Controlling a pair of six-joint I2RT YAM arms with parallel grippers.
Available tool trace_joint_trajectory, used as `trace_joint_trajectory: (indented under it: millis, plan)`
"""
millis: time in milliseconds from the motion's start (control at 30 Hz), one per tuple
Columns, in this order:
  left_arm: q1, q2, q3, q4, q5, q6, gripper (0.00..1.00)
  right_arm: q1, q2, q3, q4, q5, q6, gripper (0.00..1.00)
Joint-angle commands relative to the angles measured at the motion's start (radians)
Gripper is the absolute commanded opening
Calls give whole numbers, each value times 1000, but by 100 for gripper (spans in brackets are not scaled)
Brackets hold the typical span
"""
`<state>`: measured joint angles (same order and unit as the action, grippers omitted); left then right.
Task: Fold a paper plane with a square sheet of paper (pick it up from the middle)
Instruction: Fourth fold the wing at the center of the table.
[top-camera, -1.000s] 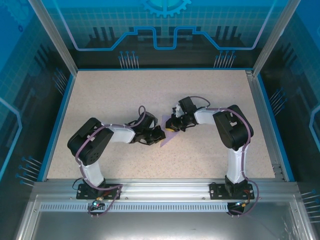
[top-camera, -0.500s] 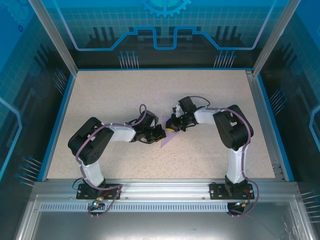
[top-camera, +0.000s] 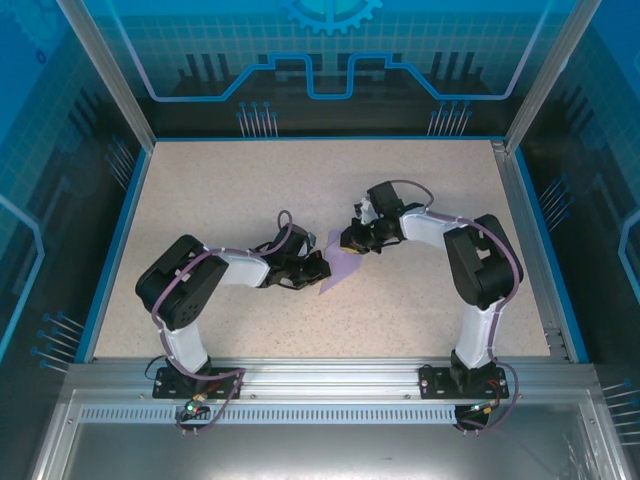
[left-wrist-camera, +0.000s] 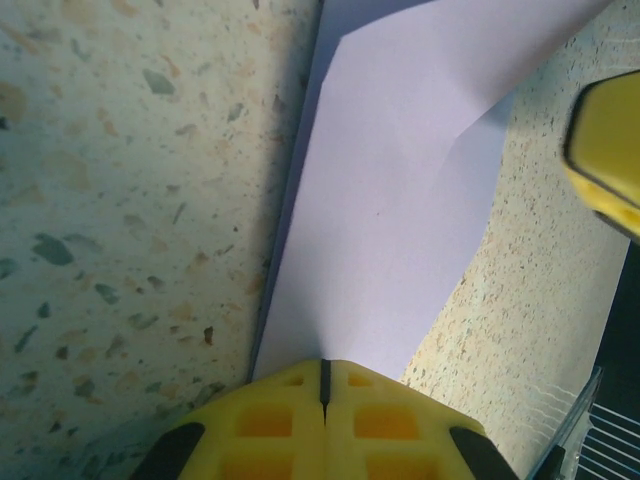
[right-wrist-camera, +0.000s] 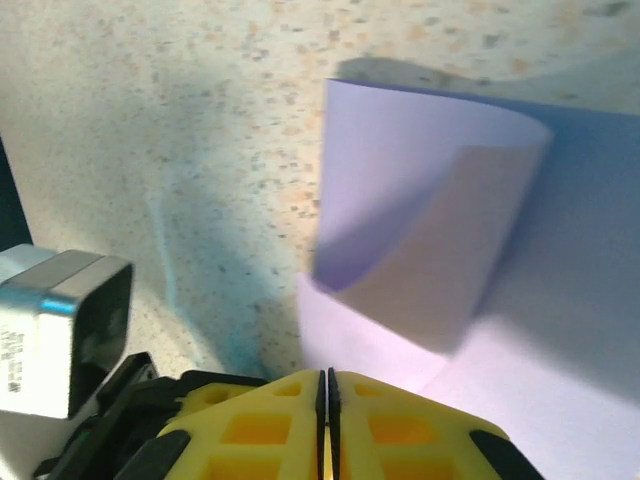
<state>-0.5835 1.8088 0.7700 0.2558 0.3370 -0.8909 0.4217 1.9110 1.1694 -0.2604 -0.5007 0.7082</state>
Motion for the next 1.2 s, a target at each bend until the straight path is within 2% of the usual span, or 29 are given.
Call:
trace_joint_trajectory:
  millis: [0,233,500,967,1167]
  plan:
    - [-6,66,-8,-180,-20,45,0,41,8,11,-12,-11,-15,12]
    - [-9,65,0,-208,-27,56,0,61,89,-5,37,51,13,10]
    - [-10,71,-21,-217,-28,65,0,-39,145,-4,68,77,-10,10]
    - [-10,83,-60,-190,-23,75,0,-214,252,159,8,73,-38,12]
    - [-9,87,-61,-180,-13,79,0,-224,182,194,-36,48,-55,13]
